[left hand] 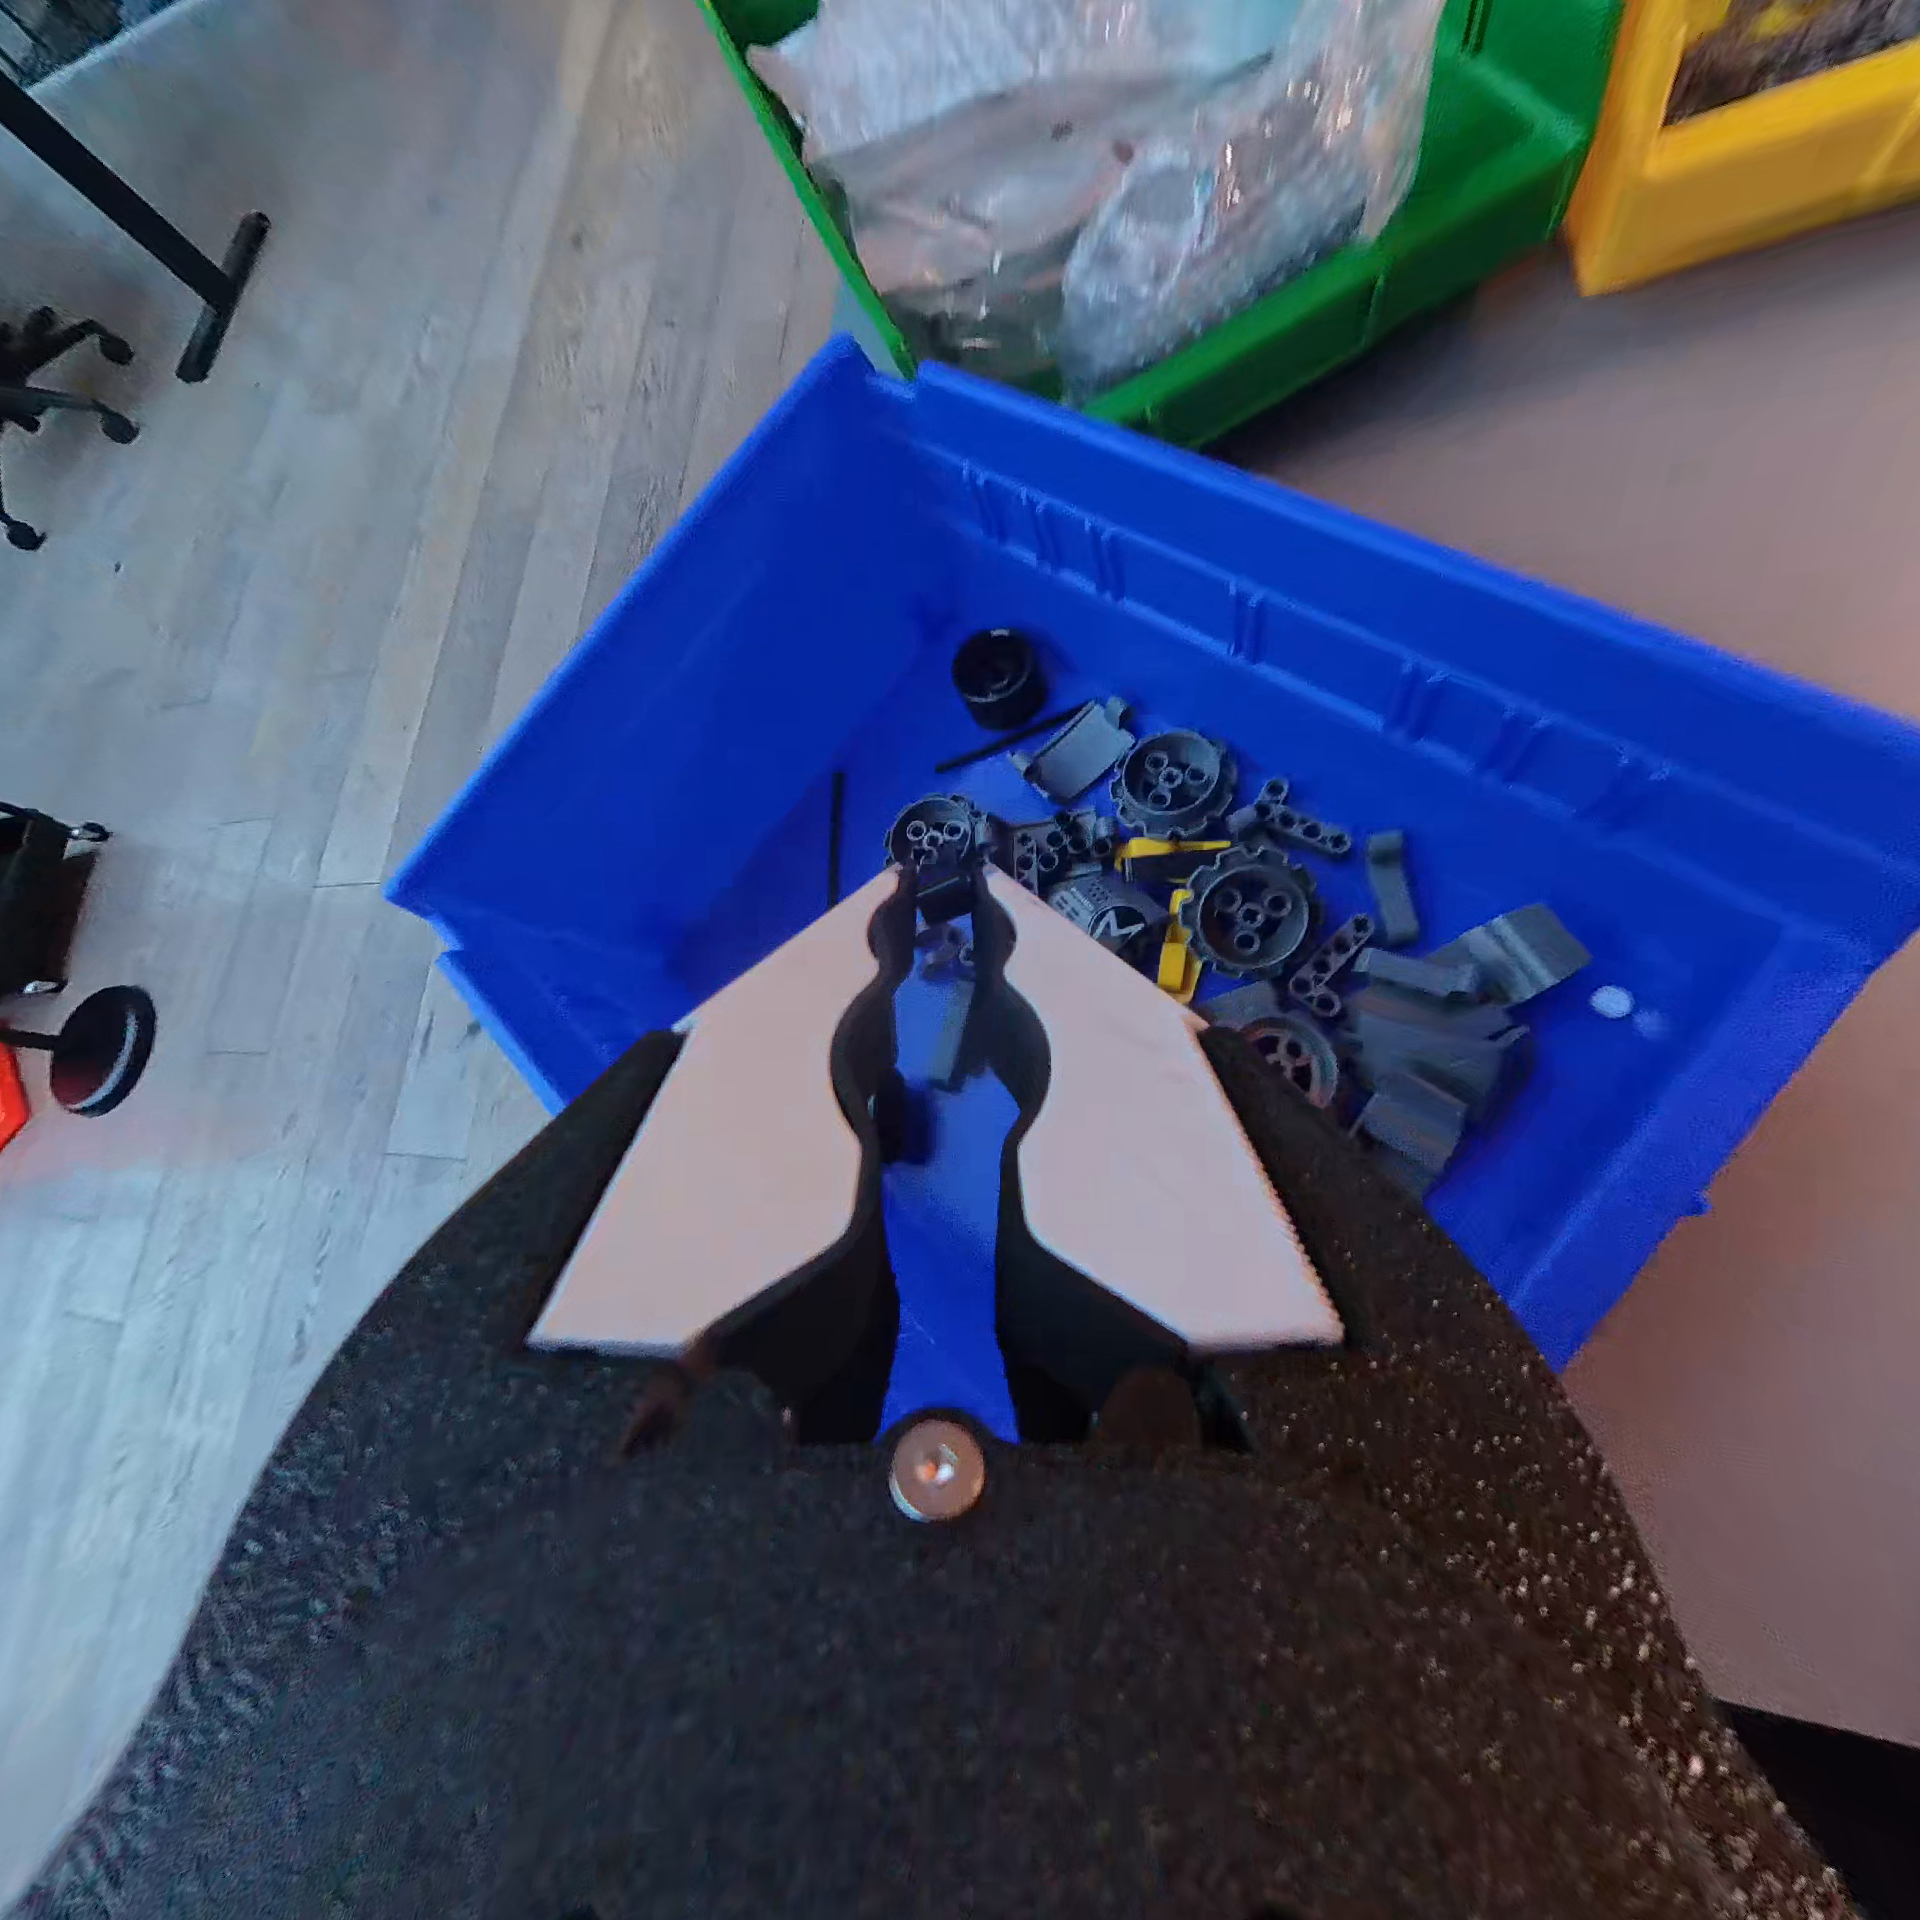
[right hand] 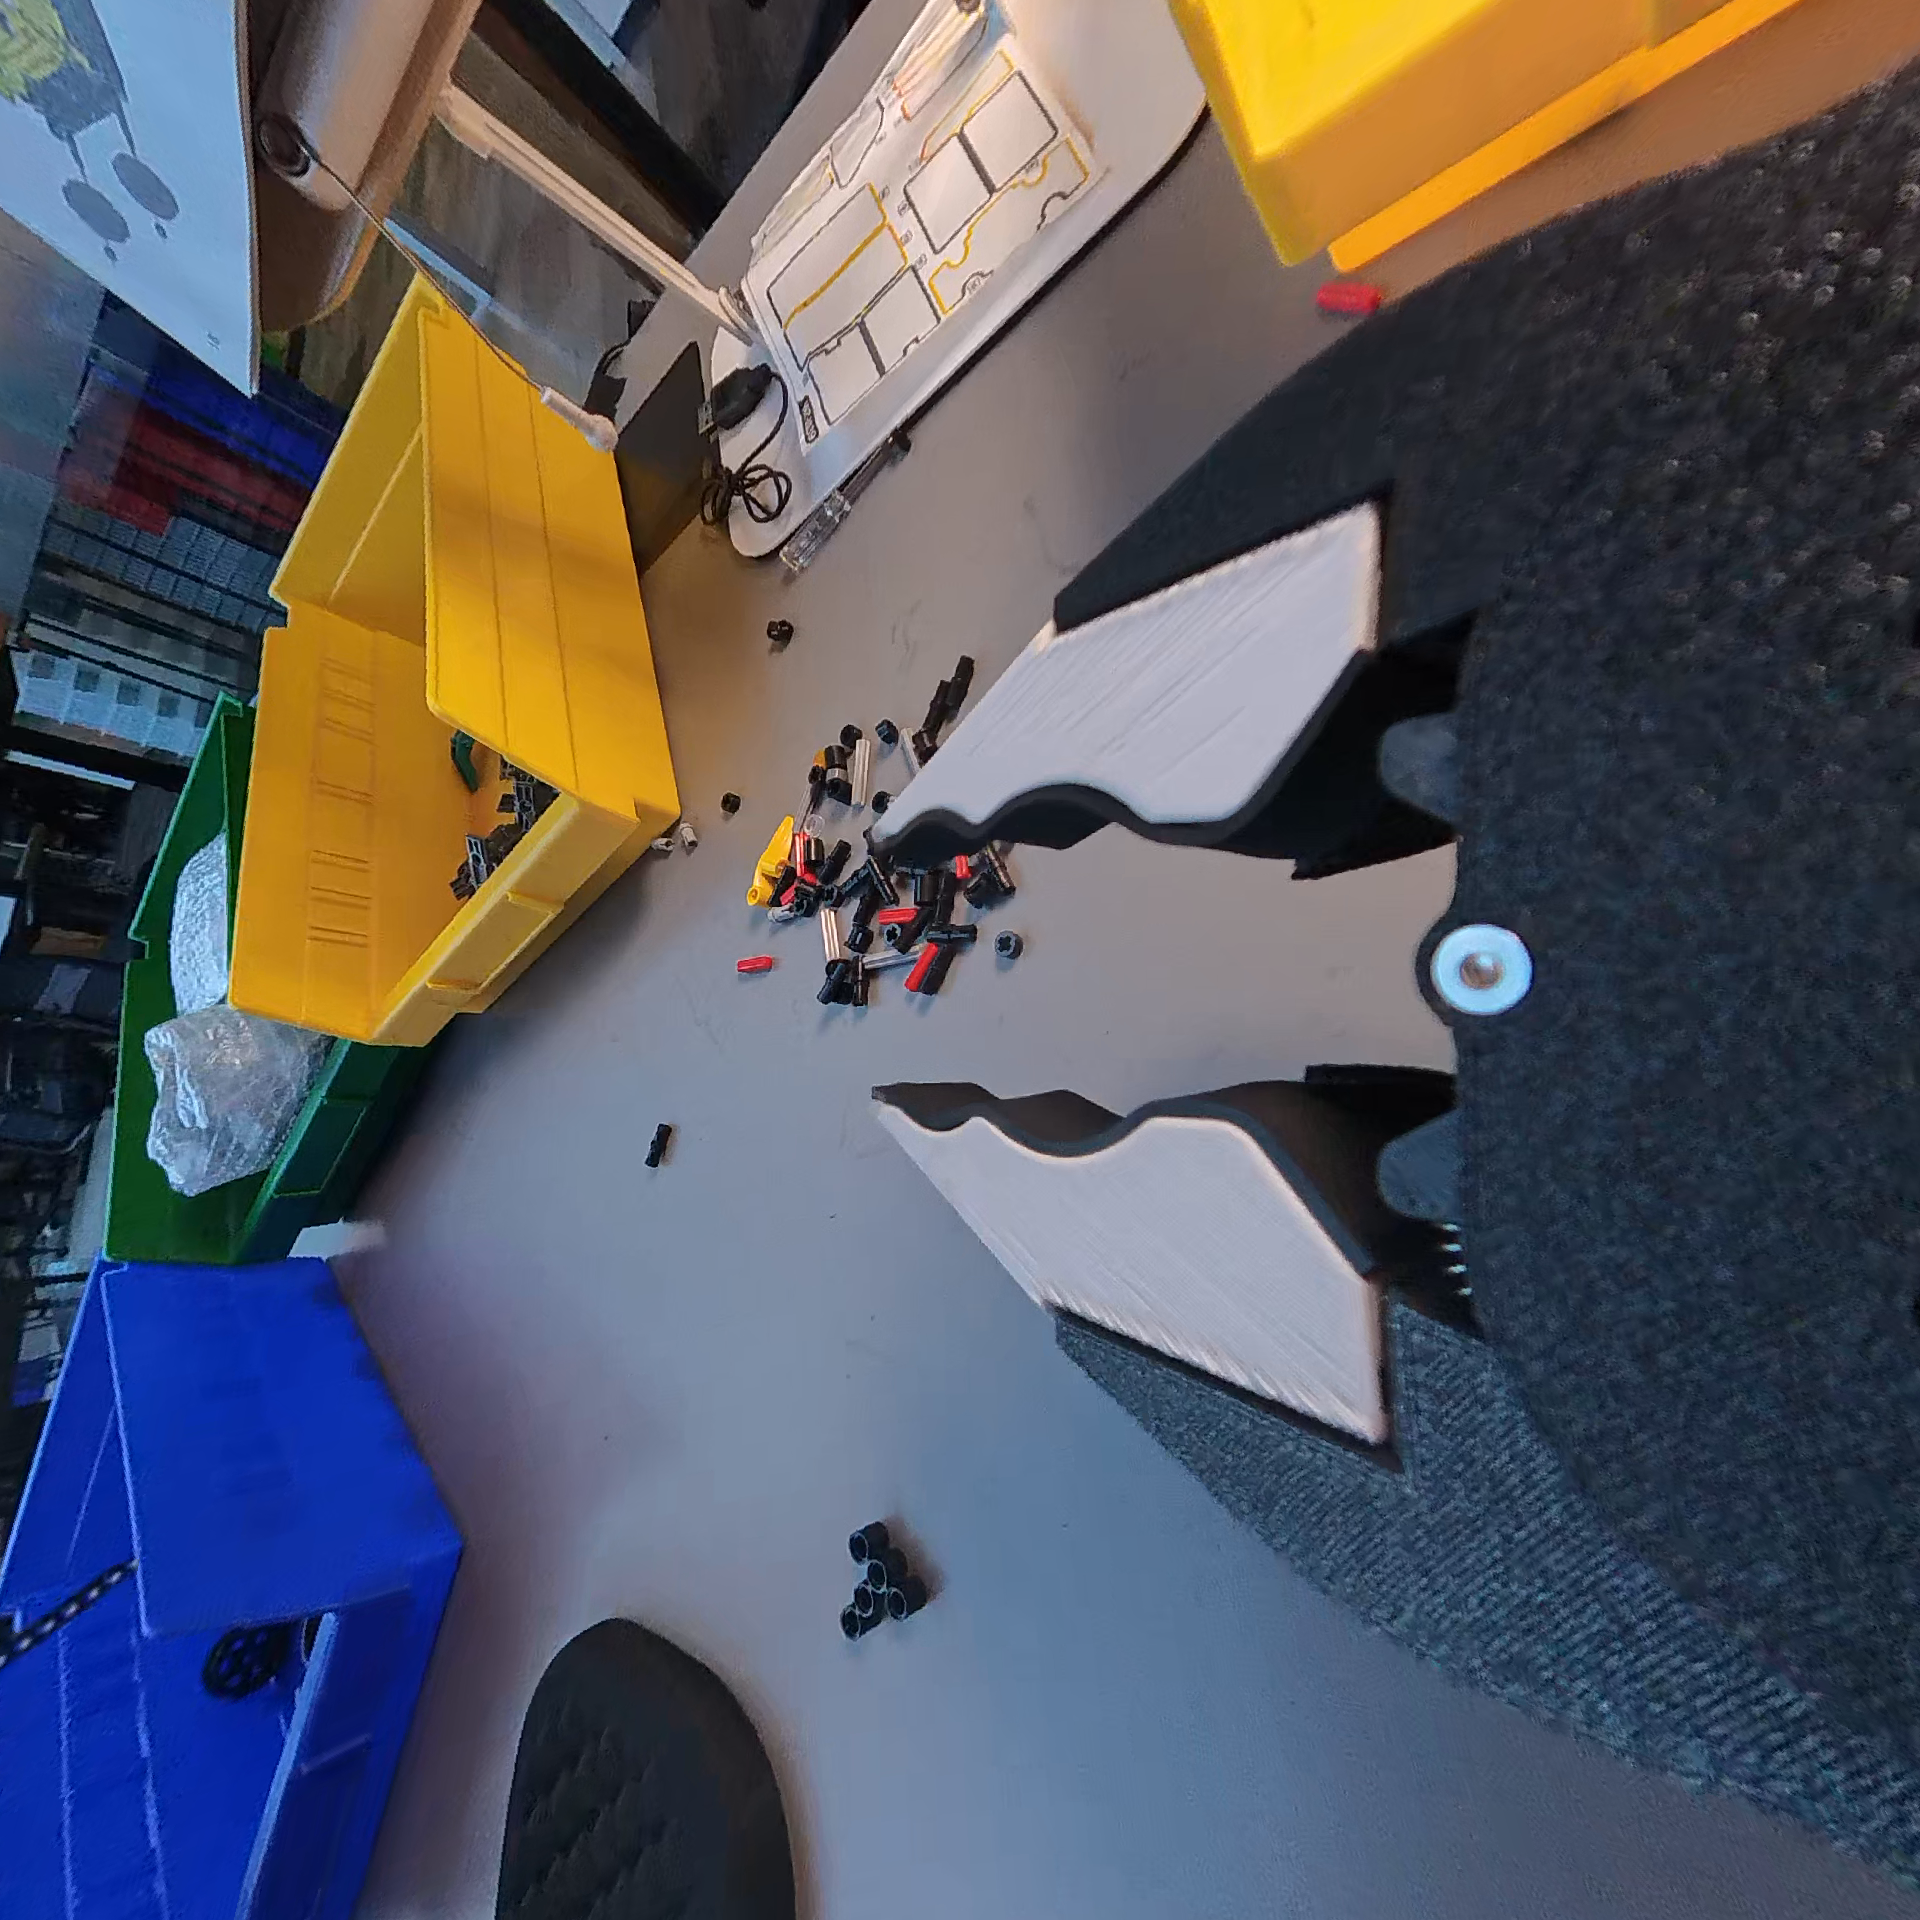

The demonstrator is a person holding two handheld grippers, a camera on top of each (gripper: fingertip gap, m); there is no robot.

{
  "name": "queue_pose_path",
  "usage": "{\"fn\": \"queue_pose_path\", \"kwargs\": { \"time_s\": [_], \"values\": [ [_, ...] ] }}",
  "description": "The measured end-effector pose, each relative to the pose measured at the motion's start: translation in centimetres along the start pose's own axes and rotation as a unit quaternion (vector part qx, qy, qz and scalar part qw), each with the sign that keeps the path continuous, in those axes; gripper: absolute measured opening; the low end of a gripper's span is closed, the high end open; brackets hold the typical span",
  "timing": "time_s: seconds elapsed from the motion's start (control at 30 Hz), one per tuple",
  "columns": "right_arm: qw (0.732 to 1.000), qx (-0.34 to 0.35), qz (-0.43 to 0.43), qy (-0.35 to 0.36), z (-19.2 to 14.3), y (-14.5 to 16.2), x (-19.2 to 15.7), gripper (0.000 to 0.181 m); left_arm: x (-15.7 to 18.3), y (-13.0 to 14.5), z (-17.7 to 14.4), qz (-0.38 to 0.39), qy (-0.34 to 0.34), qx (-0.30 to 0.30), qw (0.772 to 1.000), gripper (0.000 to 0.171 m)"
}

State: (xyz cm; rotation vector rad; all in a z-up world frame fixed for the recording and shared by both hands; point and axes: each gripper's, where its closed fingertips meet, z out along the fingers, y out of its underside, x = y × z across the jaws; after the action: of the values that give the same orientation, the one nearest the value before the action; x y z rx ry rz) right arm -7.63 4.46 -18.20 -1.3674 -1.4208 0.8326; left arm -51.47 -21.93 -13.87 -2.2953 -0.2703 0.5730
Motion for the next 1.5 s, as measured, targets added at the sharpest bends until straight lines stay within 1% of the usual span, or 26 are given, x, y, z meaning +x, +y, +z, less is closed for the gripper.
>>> {"fn": "queue_pose_path", "kwargs": {
  "time_s": [0.07,0.17,0.27,0.33,0.4,0.47,0.5,0.57,0.6,0.67,0.73,0.8,0.83,0.9,1.0,1.07,1.13,1.17,1.2,1.27,1.33,1.37,1.4,1.5],
  "values": [
    [1.000,-0.003,0.001,0.002,-0.1,0.2,0.0,0.042,0.1,1.1,1.1,0.027,-0.009,-0.033,0.999,0.009],
    [1.000,-0.003,0.004,0.007,-0.4,0.5,0.2,0.042,0.7,2.2,2.2,0.062,-0.007,-0.063,0.996,0.009],
    [1.000,-0.002,0.011,0.008,-0.4,0.6,0.3,0.042,2.3,4.0,2.8,0.076,0.034,-0.109,0.991,0.013],
    [1.000,-0.002,0.016,0.006,-0.4,0.7,0.4,0.042,3.4,5.4,2.6,0.074,0.068,-0.147,0.984,0.029],
    [1.000,-0.001,0.022,0.004,-0.3,0.8,0.4,0.042,3.6,4.9,1.8,0.074,0.069,-0.141,0.985,0.030],
    [1.000,0.000,0.025,0.002,-0.3,0.8,0.4,0.042,3.4,3.7,0.7,0.060,0.065,-0.113,0.990,0.031],
    [1.000,0.001,0.026,0.002,-0.3,0.8,0.4,0.042,3.2,2.7,0.1,0.049,0.062,-0.090,0.993,0.031],
    [1.000,0.004,0.030,0.001,-0.3,0.6,0.4,0.042,3.6,0.1,-1.2,0.023,0.074,-0.023,0.997,0.032],
    [0.999,0.007,0.033,0.000,-0.4,0.6,0.4,0.043,4.4,-1.6,-2.0,0.010,0.096,0.022,0.995,0.033],
    [0.999,0.010,0.040,-0.001,-0.4,0.5,0.5,0.045,7.1,-5.1,-4.2,-0.007,0.159,0.114,0.981,0.035],
    [0.999,0.014,0.046,-0.001,-0.5,0.3,0.6,0.050,10.0,-8.3,-6.2,-0.010,0.209,0.190,0.959,0.040],
    [0.999,0.016,0.052,0.001,-0.5,0.2,0.8,0.056,13.7,-10.3,-7.2,0.005,0.250,0.225,0.942,0.045],
    [0.998,0.016,0.054,0.003,-0.5,0.1,0.8,0.058,16.1,-10.8,-7.1,0.018,0.273,0.224,0.935,0.047],
    [0.998,0.018,0.056,0.003,-0.7,0.0,0.9,0.060,21.3,-11.0,-5.9,0.045,0.317,0.199,0.926,0.047],
    [0.998,0.021,0.055,0.004,-0.9,-0.3,1.0,0.060,27.9,-9.8,-1.7,0.086,0.341,0.135,0.926,0.042],
    [0.998,0.023,0.053,0.004,-1.2,-0.4,1.0,0.060,31.2,-8.8,1.4,0.102,0.351,0.091,0.926,0.039],
    [0.998,0.024,0.051,0.002,-1.4,-0.6,1.0,0.059,32.9,-8.0,4.4,0.117,0.342,0.052,0.931,0.036],
    [0.998,0.024,0.049,0.002,-1.5,-0.6,1.0,0.059,33.6,-7.7,5.5,0.118,0.347,0.034,0.930,0.035],
    [0.999,0.024,0.047,0.000,-1.5,-0.6,1.0,0.058,34.3,-7.5,6.3,0.116,0.356,0.019,0.927,0.034],
    [0.999,0.023,0.043,-0.001,-1.7,-0.6,1.0,0.058,35.0,-7.2,7.4,0.116,0.365,-0.003,0.924,0.028],
    [0.999,0.023,0.043,-0.002,-1.7,-0.5,1.2,0.057,35.1,-6.8,8.1,0.131,0.357,-0.017,0.925,0.022],
    [0.999,0.024,0.045,-0.002,-1.7,-0.5,1.2,0.057,35.2,-6.6,8.1,0.138,0.357,-0.020,0.924,0.012],
    [0.999,0.024,0.048,-0.003,-1.8,-0.4,1.3,0.057,35.4,-6.6,8.1,0.142,0.356,-0.018,0.923,0.007],
    [0.998,0.026,0.057,-0.004,-1.8,-0.3,1.5,0.056,35.8,-6.7,7.9,0.156,0.361,-0.013,0.919,0.005]
  ]
}}
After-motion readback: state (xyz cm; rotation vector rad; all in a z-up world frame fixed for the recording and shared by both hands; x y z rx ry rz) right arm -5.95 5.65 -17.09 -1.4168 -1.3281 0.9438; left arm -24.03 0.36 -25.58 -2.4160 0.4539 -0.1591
